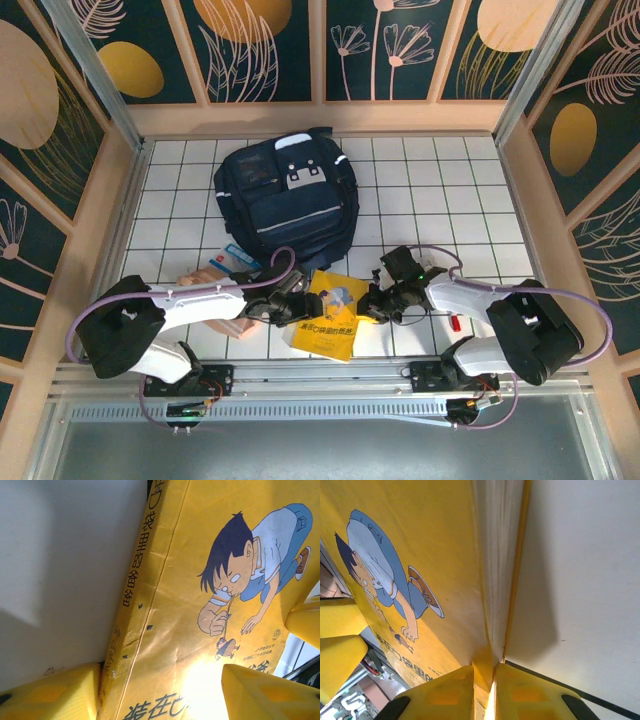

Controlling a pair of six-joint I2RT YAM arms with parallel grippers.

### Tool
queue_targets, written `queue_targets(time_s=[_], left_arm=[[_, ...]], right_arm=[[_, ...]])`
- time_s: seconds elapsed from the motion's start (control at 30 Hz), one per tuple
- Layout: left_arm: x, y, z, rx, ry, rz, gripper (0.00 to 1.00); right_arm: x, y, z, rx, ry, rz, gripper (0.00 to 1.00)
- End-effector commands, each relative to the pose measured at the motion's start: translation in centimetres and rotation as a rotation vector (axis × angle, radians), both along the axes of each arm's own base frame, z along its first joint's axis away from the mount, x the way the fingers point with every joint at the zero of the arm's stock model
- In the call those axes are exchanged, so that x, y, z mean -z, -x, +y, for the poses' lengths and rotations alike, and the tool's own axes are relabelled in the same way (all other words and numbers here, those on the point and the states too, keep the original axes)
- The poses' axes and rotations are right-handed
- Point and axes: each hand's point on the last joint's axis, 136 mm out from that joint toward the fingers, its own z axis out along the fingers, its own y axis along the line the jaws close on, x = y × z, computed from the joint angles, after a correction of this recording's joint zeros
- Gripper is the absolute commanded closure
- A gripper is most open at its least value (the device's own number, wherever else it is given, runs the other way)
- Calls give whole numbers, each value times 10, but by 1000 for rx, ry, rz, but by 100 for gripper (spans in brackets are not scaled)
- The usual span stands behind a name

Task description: Pack books, pencil case, and school supplies into a backpack

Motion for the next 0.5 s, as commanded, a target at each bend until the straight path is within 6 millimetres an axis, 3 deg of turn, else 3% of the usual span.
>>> queue_targets(time_s=[0.0, 0.33, 0.47], left_arm=[[-82, 4, -75, 125, 410, -58, 42], [-93, 16, -66, 143, 457, -64, 67], [-106, 14, -67, 141, 512, -109, 72]], right_arm=[[11, 4, 3, -28, -3, 0, 86], [7, 3, 7, -40, -33, -24, 87], [4, 2, 7, -48, -38, -39, 87]])
